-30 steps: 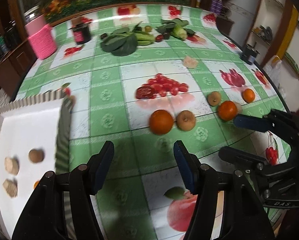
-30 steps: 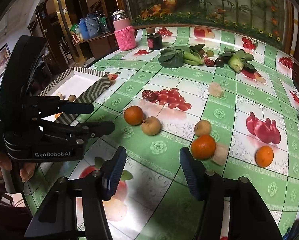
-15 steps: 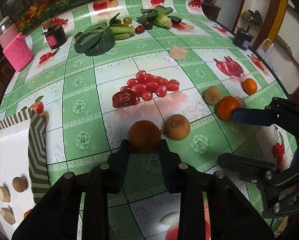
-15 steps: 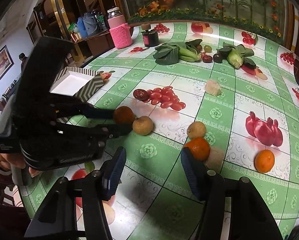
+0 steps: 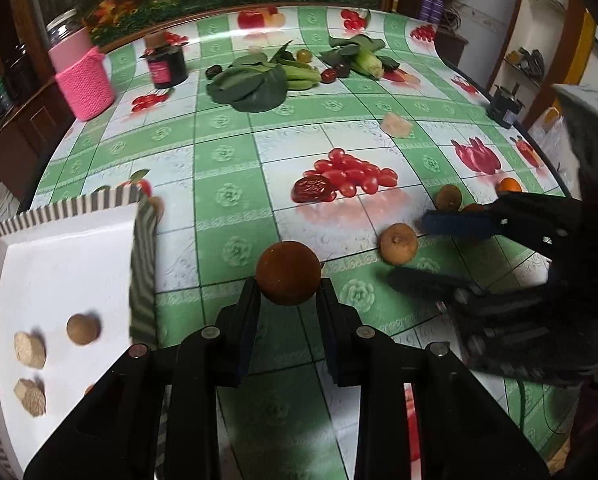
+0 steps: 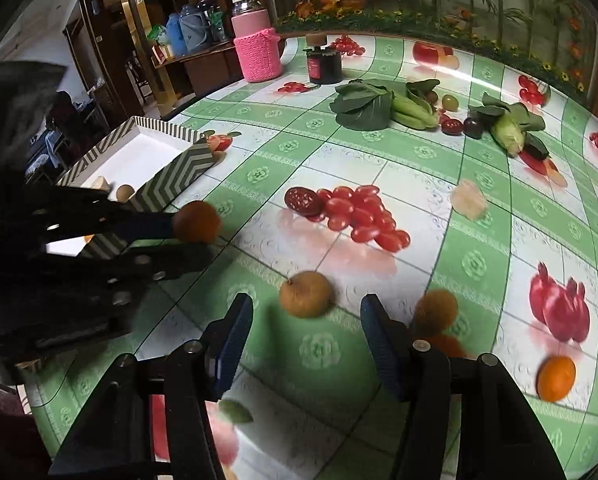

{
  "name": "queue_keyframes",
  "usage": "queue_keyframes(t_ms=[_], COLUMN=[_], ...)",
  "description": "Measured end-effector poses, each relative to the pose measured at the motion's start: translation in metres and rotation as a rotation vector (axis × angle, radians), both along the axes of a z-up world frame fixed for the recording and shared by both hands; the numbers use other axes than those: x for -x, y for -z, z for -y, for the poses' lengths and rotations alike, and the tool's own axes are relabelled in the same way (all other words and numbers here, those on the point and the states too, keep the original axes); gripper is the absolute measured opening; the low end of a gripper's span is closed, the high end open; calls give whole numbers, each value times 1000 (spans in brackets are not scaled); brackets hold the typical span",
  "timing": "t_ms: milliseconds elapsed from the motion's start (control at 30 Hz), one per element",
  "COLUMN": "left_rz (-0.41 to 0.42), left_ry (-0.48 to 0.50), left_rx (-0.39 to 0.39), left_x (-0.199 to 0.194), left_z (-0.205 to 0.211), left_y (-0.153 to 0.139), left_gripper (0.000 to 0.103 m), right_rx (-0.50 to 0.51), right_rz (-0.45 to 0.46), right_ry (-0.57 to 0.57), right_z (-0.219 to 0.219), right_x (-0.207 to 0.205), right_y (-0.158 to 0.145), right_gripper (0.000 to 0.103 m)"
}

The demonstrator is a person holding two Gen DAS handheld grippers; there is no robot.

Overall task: Organize fruits
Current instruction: 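Grasp the brown pear with right tool while left tool holds its fruit, then carry both fruits into the white tray and open both tools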

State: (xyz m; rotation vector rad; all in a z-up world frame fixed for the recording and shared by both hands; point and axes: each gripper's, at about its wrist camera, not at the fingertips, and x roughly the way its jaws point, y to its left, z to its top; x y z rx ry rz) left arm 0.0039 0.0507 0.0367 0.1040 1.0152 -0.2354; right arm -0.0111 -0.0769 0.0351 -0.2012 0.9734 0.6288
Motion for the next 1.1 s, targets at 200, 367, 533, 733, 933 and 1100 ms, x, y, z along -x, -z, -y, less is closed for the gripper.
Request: queue_keyframes(t_ms=[200,367,533,733,933,1100], left_rz=[-4,12,31,51,75,90], left_ry=[-25,-41,-72,-103,-138,-167], left_rx=[22,27,30,19,-3,-18], left_x=[8,18,29,43,58,69], left_z=[-9,-16,-28,-41,-58,-72], left_y=[-1,-7,-14,-19,-25,-28], left_gripper=[26,26,26,26,26,26], right_rx=[15,-15,-70,-116,-133,-137], right_rz=[2,9,24,14,18,32], right_ry=[3,16,31,24,-15,-53], right_z=[-7,-5,-5,-17,-38,-56], right_x=[0,12,29,48,65,78], right_y=[4,-4,-17,-26,-33,-41], right_gripper=[29,29,29,29,29,29])
